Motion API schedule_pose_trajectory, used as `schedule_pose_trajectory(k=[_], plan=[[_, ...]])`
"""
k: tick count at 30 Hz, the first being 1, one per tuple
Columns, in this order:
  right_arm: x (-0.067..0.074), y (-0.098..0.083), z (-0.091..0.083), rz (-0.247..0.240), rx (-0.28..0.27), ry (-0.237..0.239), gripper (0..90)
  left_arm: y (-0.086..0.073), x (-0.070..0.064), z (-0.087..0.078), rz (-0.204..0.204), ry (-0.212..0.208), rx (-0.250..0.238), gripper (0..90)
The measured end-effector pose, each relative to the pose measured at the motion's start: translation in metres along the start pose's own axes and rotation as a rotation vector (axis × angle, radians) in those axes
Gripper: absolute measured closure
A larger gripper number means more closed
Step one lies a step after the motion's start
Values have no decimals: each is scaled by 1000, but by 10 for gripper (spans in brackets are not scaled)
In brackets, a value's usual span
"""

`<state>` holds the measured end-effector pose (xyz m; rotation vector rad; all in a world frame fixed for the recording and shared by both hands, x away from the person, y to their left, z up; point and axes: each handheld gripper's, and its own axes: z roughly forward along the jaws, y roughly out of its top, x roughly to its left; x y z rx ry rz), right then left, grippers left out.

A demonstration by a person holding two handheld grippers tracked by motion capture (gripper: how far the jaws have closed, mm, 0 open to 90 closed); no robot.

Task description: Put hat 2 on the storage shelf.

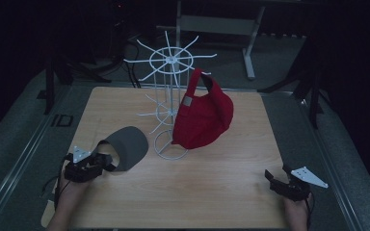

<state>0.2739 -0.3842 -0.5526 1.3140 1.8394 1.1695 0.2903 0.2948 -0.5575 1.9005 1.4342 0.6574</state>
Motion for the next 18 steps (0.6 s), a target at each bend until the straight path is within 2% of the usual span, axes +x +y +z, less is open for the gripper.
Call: schedule_pose_trajectory(k=[3, 6, 10, 14, 16, 17, 18], plan=[[0, 0, 0, 2, -1, 1, 181, 3, 1, 4, -16, -12, 7, 395], [0, 0, 0, -1, -1, 2, 181, 6, 2, 9, -20, -7, 23, 383], [1, 0, 0, -4, 4, 1, 181, 12, 1, 14, -5, 8, 56, 408], [0, 0, 0, -3, 4, 1, 181, 15, 0, 17, 6, -3, 64, 517], [0, 0, 0, -2, 4, 2, 181, 15, 1, 16, -5, -12, 70, 609], [0, 0, 0, -1, 5, 2, 181, 15, 1, 16, -26, -35, 67, 677], [0, 0, 0, 0, 4, 2, 181, 14, 0, 16, -25, -45, 62, 732]])
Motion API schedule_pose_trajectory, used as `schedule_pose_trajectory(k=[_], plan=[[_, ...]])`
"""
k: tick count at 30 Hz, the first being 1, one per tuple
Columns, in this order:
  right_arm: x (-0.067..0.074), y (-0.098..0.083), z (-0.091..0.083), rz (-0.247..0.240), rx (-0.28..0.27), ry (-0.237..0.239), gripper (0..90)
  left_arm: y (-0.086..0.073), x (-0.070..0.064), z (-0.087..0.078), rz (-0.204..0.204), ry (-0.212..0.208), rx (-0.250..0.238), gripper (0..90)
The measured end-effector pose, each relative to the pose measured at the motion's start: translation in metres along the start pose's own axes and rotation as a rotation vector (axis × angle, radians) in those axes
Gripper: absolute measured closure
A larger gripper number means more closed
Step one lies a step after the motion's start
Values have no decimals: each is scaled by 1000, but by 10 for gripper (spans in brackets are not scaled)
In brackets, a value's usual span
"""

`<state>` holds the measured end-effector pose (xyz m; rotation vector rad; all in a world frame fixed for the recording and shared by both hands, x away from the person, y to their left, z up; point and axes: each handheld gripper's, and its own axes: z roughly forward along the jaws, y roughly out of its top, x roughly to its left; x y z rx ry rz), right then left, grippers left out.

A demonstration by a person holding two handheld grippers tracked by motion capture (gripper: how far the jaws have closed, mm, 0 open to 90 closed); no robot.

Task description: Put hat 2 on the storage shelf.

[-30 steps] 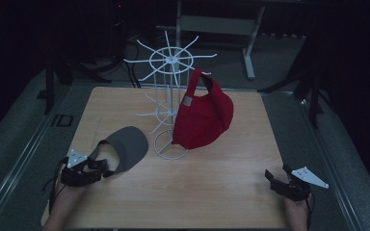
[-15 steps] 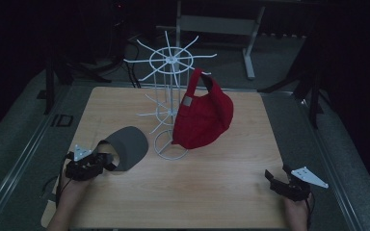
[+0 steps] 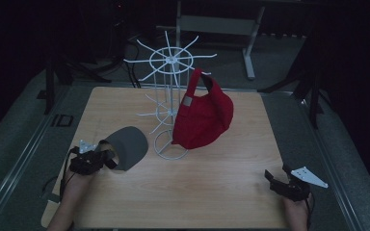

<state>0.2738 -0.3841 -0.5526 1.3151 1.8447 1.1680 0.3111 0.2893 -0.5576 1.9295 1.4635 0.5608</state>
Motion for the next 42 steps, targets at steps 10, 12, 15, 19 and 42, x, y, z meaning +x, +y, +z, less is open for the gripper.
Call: schedule_pose_trajectory(k=[10, 12, 15, 19, 42], plan=[[-1, 0, 0, 6, 0, 2, 182, -8, -4, -5, 39, 12, -66, 890], [-1, 0, 0, 10, 4, 1, 182, -9, -3, -10, 32, 16, -98, 892], [-1, 0, 0, 9, 8, 0, 183, -7, -1, -19, 21, 13, -155, 893], [-1, 0, 0, 11, 7, -1, 183, -3, 1, -35, 37, 20, -221, 893], [-2, 0, -1, 25, -8, 5, 183, 48, -23, -96, 148, -9, -506, 894]])
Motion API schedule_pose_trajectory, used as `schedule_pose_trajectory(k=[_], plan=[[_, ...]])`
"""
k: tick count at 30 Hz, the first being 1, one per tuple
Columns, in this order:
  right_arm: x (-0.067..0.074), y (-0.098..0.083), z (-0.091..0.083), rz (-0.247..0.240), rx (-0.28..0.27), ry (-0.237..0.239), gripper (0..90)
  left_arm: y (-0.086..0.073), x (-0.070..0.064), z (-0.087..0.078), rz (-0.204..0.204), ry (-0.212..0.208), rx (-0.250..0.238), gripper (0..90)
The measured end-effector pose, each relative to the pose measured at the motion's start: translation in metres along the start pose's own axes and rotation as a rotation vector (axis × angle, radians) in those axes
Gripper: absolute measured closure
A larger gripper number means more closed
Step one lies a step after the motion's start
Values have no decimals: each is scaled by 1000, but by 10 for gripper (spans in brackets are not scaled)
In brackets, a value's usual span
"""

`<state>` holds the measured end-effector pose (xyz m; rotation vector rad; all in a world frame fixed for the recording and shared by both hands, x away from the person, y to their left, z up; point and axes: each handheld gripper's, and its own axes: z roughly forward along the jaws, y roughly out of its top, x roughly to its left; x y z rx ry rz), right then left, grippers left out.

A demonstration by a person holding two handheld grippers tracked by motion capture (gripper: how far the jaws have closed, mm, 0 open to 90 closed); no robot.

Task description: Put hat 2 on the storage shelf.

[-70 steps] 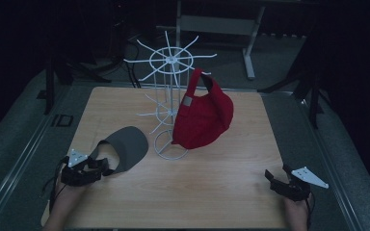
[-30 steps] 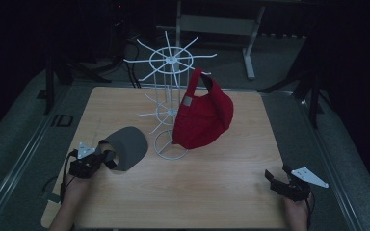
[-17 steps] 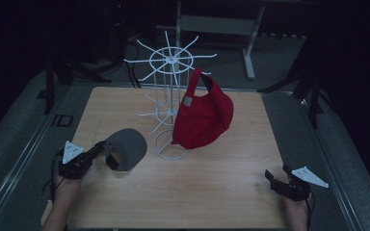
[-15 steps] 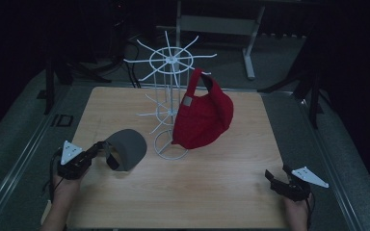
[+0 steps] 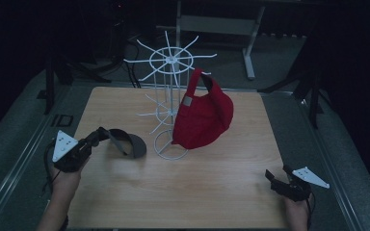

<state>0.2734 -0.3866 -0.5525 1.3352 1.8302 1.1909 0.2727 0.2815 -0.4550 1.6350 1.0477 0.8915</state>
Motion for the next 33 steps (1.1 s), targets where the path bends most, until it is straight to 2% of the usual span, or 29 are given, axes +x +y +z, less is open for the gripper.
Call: schedule_pose_trajectory(k=[2, 6, 9, 12, 14, 15, 20, 21, 23, 26, 27, 29, 33], plan=[[0, 0, 0, 0, -1, 1, 183, 10, -1, 0, 4, -14, -25, 893], [0, 0, 0, 0, -3, 2, 183, 27, -2, 0, 32, -14, -57, 893], [0, 0, 0, 6, -3, 4, 183, 40, 0, -2, 33, -31, -89, 893], [-1, 0, 0, 2, -3, 4, 183, 53, 4, -5, 38, -68, -118, 893], [-1, 0, 0, 2, -2, 5, 183, 59, 7, -7, 39, -69, -126, 893], [0, 0, 0, 4, -2, 5, 183, 63, 9, -8, 38, -95, -134, 893], [-1, 0, 0, 6, -5, 6, 183, 71, 15, -17, 60, -121, -163, 892], [-1, 0, 0, 6, -5, 5, 183, 74, 17, -24, 81, -147, -188, 892], [-1, 0, 0, 2, -3, 4, 183, 78, 21, -33, 102, -174, -211, 892], [-1, 0, 0, -1, -4, 4, 183, 82, 23, -38, 119, -182, -214, 892], [-1, 0, 0, 3, -4, 4, 183, 86, 25, -42, 120, -191, -230, 892], [-1, 0, 0, 3, -4, 3, 183, 88, 26, -43, 126, -200, -238, 892], [-1, 0, 0, 7, -4, 4, 183, 100, 26, -47, 148, -251, -279, 892]])
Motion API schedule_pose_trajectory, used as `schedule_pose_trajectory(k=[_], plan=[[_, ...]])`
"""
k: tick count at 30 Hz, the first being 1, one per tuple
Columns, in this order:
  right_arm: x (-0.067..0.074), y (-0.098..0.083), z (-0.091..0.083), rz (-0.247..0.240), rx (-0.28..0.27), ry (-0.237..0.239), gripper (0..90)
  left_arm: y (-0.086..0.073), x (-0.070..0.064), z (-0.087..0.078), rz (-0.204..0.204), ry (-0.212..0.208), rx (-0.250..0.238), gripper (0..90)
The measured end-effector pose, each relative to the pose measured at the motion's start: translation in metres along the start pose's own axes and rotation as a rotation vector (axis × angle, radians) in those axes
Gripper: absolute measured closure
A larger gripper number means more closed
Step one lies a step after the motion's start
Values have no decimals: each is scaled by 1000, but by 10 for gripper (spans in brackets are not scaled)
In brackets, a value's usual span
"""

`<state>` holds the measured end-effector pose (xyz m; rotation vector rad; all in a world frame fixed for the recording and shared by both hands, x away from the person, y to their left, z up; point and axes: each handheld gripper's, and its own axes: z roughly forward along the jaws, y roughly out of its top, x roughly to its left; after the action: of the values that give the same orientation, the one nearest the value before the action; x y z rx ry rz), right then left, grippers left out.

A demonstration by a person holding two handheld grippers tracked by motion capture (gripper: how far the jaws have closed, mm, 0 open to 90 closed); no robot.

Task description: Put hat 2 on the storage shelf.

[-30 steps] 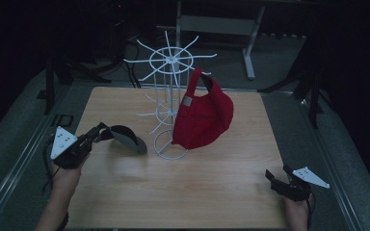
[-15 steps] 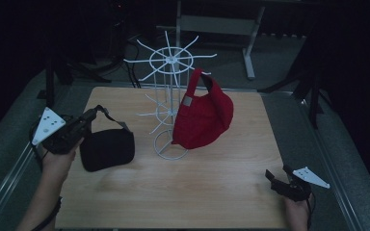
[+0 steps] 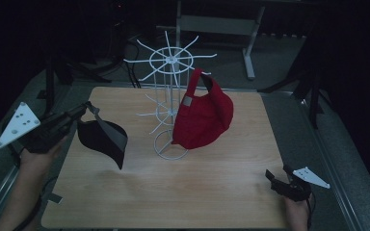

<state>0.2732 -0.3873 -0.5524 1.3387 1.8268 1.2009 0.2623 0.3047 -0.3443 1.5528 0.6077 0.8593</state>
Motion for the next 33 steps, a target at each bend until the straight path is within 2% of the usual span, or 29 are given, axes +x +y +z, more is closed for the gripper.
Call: schedule_pose_trajectory(k=[4, 5, 6, 8, 10, 12, 15, 20, 24, 28, 29, 33], plan=[[0, 0, 0, 3, -1, 1, 183, 15, 1, 6, 53, -98, -8, 891], [0, 0, 0, 2, 0, 1, 183, 23, 3, 10, 49, -144, -6, 891], [0, 0, 0, 2, 0, 1, 183, 27, 4, 11, 49, -157, -2, 891], [0, 0, 0, 3, 0, 1, 183, 30, 4, 12, 57, -155, 1, 891], [-1, 0, 0, 3, -1, 2, 183, 37, 5, 14, 48, -168, -1, 891], [-1, 0, 0, 3, -1, 2, 183, 45, 6, 13, 39, -173, -25, 890], [0, 0, 0, 1, 2, 1, 183, 50, 7, 14, 33, -176, -35, 891], [0, 0, 0, -1, 4, 0, 183, 69, 8, 20, 39, -190, -62, 891], [0, 0, 1, -2, 5, 0, 183, 81, 8, 29, 61, -190, -57, 891], [0, 0, 1, -2, 5, 0, 183, 88, 10, 35, 63, -185, -56, 891], [0, 0, 1, -2, 5, 1, 183, 91, 11, 38, 51, -188, -67, 891], [0, 0, 0, 0, 4, 1, 183, 94, 10, 43, 59, -183, -79, 890]])
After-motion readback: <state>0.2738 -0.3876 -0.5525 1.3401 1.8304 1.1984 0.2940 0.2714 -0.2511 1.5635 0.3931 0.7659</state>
